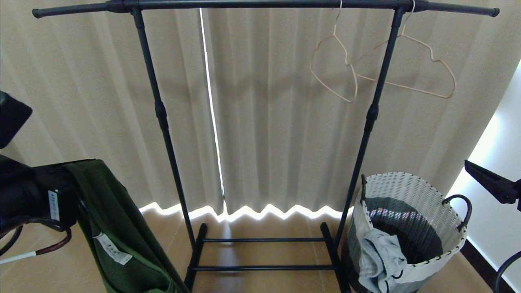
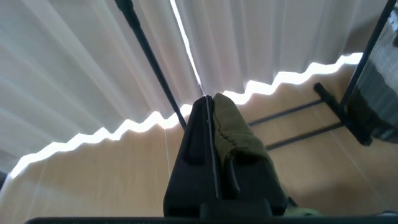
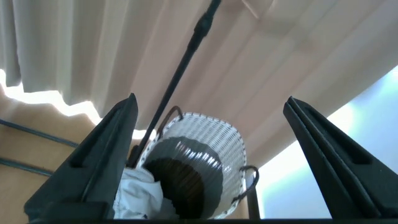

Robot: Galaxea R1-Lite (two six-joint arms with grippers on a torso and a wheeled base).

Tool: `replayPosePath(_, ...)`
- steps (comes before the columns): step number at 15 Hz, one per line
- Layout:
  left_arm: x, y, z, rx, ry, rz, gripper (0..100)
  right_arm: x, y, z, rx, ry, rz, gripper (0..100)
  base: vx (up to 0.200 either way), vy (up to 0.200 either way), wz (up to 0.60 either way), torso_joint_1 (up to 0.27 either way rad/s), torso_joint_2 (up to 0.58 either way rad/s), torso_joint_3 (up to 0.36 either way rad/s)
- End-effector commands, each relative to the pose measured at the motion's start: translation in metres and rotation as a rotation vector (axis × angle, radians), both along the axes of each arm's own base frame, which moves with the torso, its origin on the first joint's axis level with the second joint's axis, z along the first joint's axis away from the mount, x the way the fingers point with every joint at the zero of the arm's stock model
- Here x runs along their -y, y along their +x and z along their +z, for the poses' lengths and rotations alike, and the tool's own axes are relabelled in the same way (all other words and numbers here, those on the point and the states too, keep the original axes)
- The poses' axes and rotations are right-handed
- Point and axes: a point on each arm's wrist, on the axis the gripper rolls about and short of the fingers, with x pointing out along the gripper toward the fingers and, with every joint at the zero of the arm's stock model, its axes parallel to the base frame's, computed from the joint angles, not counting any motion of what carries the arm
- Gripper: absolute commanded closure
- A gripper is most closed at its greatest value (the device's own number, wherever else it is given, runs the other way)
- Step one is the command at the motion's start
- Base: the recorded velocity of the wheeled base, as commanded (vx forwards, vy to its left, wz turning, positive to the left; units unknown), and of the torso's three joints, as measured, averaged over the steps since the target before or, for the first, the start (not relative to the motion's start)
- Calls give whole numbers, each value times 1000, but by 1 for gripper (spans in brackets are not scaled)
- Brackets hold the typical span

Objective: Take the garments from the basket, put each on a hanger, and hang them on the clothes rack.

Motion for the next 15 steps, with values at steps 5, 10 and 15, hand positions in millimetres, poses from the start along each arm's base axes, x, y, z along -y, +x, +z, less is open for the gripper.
replayPosePath(5,-1,-2,0,4,-2,-2,100,0,1,-1,-3,0,2,0,0,0,0,113,-507,-324)
replayPosePath(10,-1,-2,-1,5,11,-7,100,0,2,-1,-6,0,1,0,0,0,0,170,-470,-309)
replayPosePath(15,-5,-11,-7,54,54,-15,100,0,14,-4,-89,1,-4,0,0,0,0,194,-485,-293)
